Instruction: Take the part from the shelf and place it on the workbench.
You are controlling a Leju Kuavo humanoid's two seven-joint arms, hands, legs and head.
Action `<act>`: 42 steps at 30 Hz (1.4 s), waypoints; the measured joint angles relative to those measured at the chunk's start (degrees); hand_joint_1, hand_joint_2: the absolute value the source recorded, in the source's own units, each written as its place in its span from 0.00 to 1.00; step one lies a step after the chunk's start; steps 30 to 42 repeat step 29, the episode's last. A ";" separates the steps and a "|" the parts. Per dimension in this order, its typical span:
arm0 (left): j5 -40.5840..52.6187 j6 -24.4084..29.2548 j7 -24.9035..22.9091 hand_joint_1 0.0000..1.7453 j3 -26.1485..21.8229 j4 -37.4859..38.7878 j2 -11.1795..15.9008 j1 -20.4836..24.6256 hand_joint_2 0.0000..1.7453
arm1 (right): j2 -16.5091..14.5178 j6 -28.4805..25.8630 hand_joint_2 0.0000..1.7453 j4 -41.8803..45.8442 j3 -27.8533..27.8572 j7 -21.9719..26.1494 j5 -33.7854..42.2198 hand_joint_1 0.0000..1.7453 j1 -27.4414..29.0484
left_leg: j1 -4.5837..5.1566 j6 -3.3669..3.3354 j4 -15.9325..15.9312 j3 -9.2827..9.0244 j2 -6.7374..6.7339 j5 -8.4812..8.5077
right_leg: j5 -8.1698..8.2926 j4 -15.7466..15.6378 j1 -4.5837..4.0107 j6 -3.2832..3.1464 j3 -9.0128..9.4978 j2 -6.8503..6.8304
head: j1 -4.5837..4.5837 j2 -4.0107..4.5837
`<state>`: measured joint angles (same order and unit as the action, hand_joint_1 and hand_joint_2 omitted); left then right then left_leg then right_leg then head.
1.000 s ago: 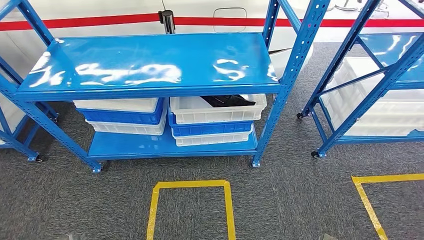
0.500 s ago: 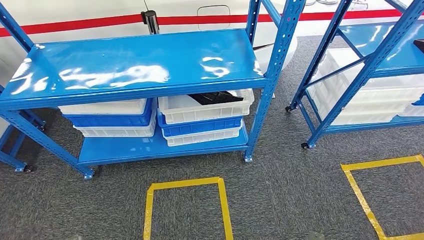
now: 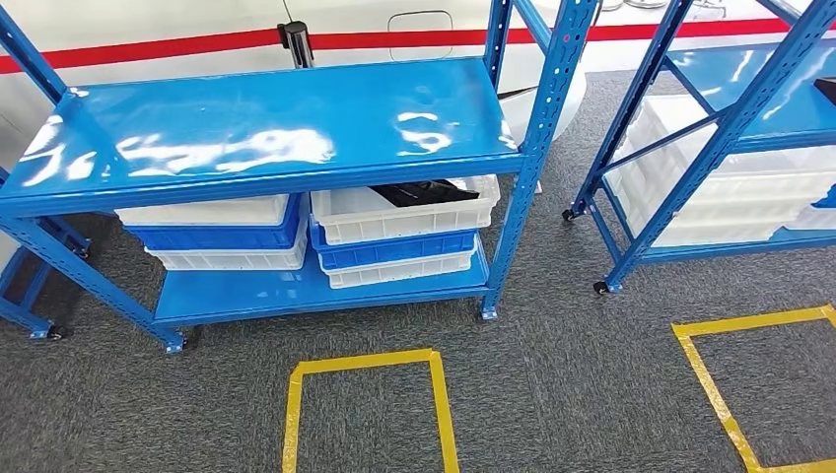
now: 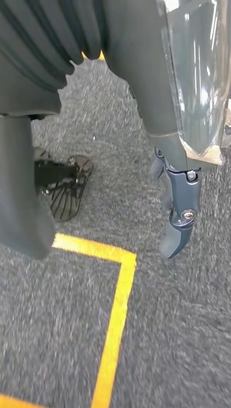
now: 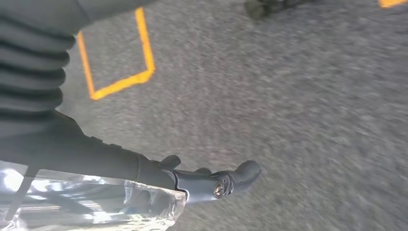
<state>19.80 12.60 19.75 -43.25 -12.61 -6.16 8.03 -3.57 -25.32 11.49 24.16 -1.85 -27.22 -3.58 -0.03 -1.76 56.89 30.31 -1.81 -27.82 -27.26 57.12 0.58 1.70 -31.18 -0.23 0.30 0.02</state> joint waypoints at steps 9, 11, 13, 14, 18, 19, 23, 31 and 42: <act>0.18 -0.98 -2.86 0.00 0.33 0.20 -0.27 -0.01 1.00 | -1.02 -1.24 1.00 -0.14 -0.26 -0.19 0.39 0.00 0.36 | 0.52 -0.01 0.03 -0.04 0.00 0.00 | 0.03 0.00 0.35 0.04 0.02 0.00 | -0.01 0.00; 0.24 -1.29 -2.83 0.00 0.54 0.19 -0.26 -0.03 1.00 | -1.04 -2.02 1.00 -0.14 -0.26 0.52 0.46 0.00 0.41 | 0.57 -0.02 0.03 -0.04 0.00 0.00 | 0.04 0.00 0.41 0.06 0.03 0.00 | -0.01 0.00; -0.01 -1.85 -2.89 0.00 1.48 0.10 -0.16 -0.34 1.00 | -1.03 -2.46 1.00 -0.06 -0.51 1.19 0.79 0.00 0.70 | 0.61 -0.04 0.04 -0.05 0.01 -0.01 | 0.04 0.00 0.47 0.06 0.05 0.00 | -0.01 0.00; -0.33 -2.15 -3.08 0.00 2.44 -0.04 -0.04 -0.71 1.00 | -0.99 -2.37 1.00 0.06 -0.86 1.41 1.16 0.00 1.00 | 0.63 -0.05 0.04 -0.06 0.01 -0.01 | 0.04 0.00 0.50 0.06 0.05 0.00 | 0.00 0.00; -2.70 -3.49 -4.97 0.00 7.84 -1.05 0.56 -2.90 1.00 | -0.45 0.42 1.00 1.09 -3.48 1.73 4.31 0.00 2.56 | 0.69 -0.08 0.04 -0.04 0.02 -0.04 | 0.03 0.00 0.54 0.07 0.01 0.00 | 0.00 0.00; -3.35 -3.81 -5.52 0.00 9.07 -1.31 0.73 -3.40 1.00 | -0.33 1.36 1.00 1.35 -4.13 1.74 5.19 0.00 2.94 | 0.69 -0.09 0.04 -0.03 0.02 -0.04 | 0.03 0.00 0.55 0.07 0.00 0.00 | 0.01 0.00; -5.95 -5.20 -7.75 0.00 14.14 -2.55 1.46 -5.28 0.50 | 0.16 5.19 0.75 2.63 -6.95 1.79 8.70 0.00 4.28 | 0.69 -0.16 0.04 -0.03 0.01 -0.10 | 0.03 -0.01 0.55 0.06 0.01 0.01 | 0.01 0.00; -9.57 -7.05 -10.85 0.00 21.23 -4.30 2.43 -8.13 0.00 | 1.04 10.40 0.00 4.51 -10.98 1.79 13.53 0.00 6.19 | 0.69 -0.16 0.04 -0.03 0.02 -0.11 | 0.03 -0.01 0.55 0.06 0.02 0.00 | 0.00 0.00; -9.57 -7.05 -10.85 0.00 21.23 -4.30 2.43 -8.13 0.00 | 1.04 10.40 0.00 4.51 -10.98 1.79 13.53 0.00 6.19 | 0.69 -0.16 0.04 -0.03 0.02 -0.11 | 0.03 -0.01 0.55 0.06 0.02 0.00 | 0.00 0.00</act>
